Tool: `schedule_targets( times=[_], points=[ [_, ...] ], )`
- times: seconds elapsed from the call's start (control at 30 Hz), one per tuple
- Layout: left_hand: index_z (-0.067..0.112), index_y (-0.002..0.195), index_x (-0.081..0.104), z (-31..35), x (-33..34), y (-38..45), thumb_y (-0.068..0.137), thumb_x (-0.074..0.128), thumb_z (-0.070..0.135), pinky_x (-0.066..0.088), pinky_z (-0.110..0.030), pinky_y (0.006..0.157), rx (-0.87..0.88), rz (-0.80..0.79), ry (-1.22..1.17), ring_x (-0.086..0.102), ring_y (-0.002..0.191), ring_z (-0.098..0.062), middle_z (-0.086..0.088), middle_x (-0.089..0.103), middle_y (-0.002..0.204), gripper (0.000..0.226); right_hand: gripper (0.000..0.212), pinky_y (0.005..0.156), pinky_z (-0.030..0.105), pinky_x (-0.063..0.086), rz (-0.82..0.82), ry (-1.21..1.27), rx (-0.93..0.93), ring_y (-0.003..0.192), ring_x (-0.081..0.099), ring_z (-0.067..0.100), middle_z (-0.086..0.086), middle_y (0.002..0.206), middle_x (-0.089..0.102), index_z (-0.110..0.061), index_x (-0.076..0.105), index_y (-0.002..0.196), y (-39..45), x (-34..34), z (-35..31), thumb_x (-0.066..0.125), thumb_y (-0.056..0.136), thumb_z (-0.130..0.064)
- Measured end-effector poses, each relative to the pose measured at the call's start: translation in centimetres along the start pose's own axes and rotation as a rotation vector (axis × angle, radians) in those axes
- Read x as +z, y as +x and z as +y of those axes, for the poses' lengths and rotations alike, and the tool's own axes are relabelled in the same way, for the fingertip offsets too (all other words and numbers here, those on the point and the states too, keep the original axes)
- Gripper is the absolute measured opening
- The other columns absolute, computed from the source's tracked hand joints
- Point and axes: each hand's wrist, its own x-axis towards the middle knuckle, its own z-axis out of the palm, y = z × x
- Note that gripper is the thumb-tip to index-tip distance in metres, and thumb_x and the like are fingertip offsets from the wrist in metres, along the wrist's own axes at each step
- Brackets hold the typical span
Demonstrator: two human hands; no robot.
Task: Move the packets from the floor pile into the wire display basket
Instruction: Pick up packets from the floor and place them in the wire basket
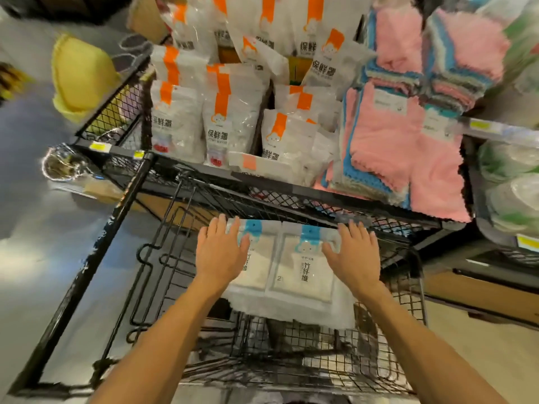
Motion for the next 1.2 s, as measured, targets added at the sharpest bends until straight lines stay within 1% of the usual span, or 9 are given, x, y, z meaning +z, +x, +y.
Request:
schedule_targets(
  times=[0.2, 0.37, 0.43, 0.57, 0.63, 0.83, 1.0, 1.1, 1.2],
  points=[
    [0.022, 0.162, 0.025, 2.1, -5.1, -4.8, 0.107, 0.023, 0.053, 0.02, -0.047, 0.124, 0.005, 0.112, -0.02, 0.021, 0.155, -0.028, -0.01, 0.024, 0.168, 0.063, 0.071, 0.127, 0.05, 0.011, 0.06, -0.017, -0.082, 0.154, 0.026, 0.027, 0.005, 0.164, 0.037, -0.024, 0.042, 0.155, -2.9, -6.1, 0.7, 0.042, 0.098, -0.066],
    [0.026, 0.162, 0.02, 4.1, -9.4, -7.4, 0.1, 0.004, 0.063, 0.017, -0.047, 0.127, 0.12, 0.181, -0.05, 0.015, 0.157, -0.024, -0.006, 0.018, 0.17, 0.074, 0.073, 0.128, 0.047, 0.008, 0.113, 0.027, -0.073, 0.156, 0.02, 0.026, 0.004, 0.168, 0.03, -0.026, 0.036, 0.158, -7.1, -10.8, 0.1, 0.037, 0.099, -0.069],
    [0.027, 0.163, 0.017, 4.9, -11.0, -8.2, 0.102, 0.006, 0.063, 0.013, -0.045, 0.127, 0.188, 0.185, -0.072, 0.011, 0.158, -0.021, -0.004, 0.015, 0.171, 0.072, 0.074, 0.127, 0.046, 0.008, 0.16, 0.055, -0.038, 0.156, 0.021, 0.025, 0.004, 0.167, 0.03, -0.026, 0.035, 0.158, -9.2, -12.2, 0.1, 0.037, 0.098, -0.07],
    [0.027, 0.161, 0.025, 6.5, -13.2, -10.2, 0.095, 0.002, 0.065, 0.017, -0.046, 0.126, 0.369, 0.218, -0.099, 0.017, 0.156, -0.022, -0.005, 0.025, 0.168, 0.08, 0.074, 0.127, 0.046, 0.012, 0.242, 0.112, 0.084, 0.155, 0.023, 0.025, 0.004, 0.166, 0.033, -0.026, 0.036, 0.158, -14.8, -14.8, 1.3, 0.04, 0.098, -0.07],
    [0.027, 0.161, 0.027, 7.7, -13.4, -11.4, 0.1, 0.01, 0.063, 0.019, -0.047, 0.126, 0.456, 0.22, -0.106, 0.021, 0.155, -0.022, -0.004, 0.029, 0.167, 0.073, 0.075, 0.127, 0.046, 0.012, 0.272, 0.137, 0.159, 0.156, 0.022, 0.025, 0.005, 0.167, 0.03, -0.026, 0.035, 0.159, -18.2, -15.6, 2.5, 0.039, 0.099, -0.07],
    [0.03, 0.163, 0.019, 14.1, -12.3, -17.2, 0.103, 0.013, 0.062, 0.009, -0.044, 0.128, 0.805, 0.14, -0.149, 0.012, 0.158, -0.019, 0.0, 0.014, 0.171, 0.067, 0.073, 0.125, 0.044, 0.018, 0.39, 0.155, 0.476, 0.152, 0.03, 0.025, 0.004, 0.164, 0.037, -0.024, 0.042, 0.156, -30.0, -15.8, 7.4, 0.043, 0.098, -0.069],
    [0.032, 0.162, 0.022, 20.2, -10.4, -22.9, 0.096, 0.002, 0.068, 0.01, -0.042, 0.128, 1.013, 0.107, -0.153, 0.015, 0.157, -0.016, 0.003, 0.02, 0.17, 0.078, 0.072, 0.124, 0.038, 0.02, 0.441, 0.217, 0.74, 0.153, 0.029, 0.022, 0.001, 0.165, 0.035, -0.024, 0.04, 0.157, -40.1, -14.8, 11.9, 0.047, 0.099, -0.066],
    [0.034, 0.162, 0.021, 23.9, -9.2, -26.0, 0.1, 0.01, 0.067, 0.008, -0.041, 0.128, 1.1, 0.071, -0.161, 0.013, 0.157, -0.015, 0.003, 0.019, 0.17, 0.071, 0.068, 0.12, 0.036, 0.025, 0.467, 0.211, 0.855, 0.148, 0.037, 0.025, 0.005, 0.161, 0.043, -0.02, 0.044, 0.154, -45.4, -14.4, 14.6, 0.051, 0.1, -0.06],
    [0.033, 0.162, 0.02, 27.7, -8.3, -28.9, 0.094, 0.002, 0.071, 0.009, -0.042, 0.128, 1.19, 0.072, -0.127, 0.013, 0.157, -0.014, 0.004, 0.019, 0.17, 0.08, 0.068, 0.12, 0.036, 0.025, 0.501, 0.257, 0.957, 0.147, 0.038, 0.025, 0.003, 0.159, 0.045, -0.022, 0.043, 0.155, -49.8, -13.7, 17.6, 0.05, 0.099, -0.061]
  ],
)
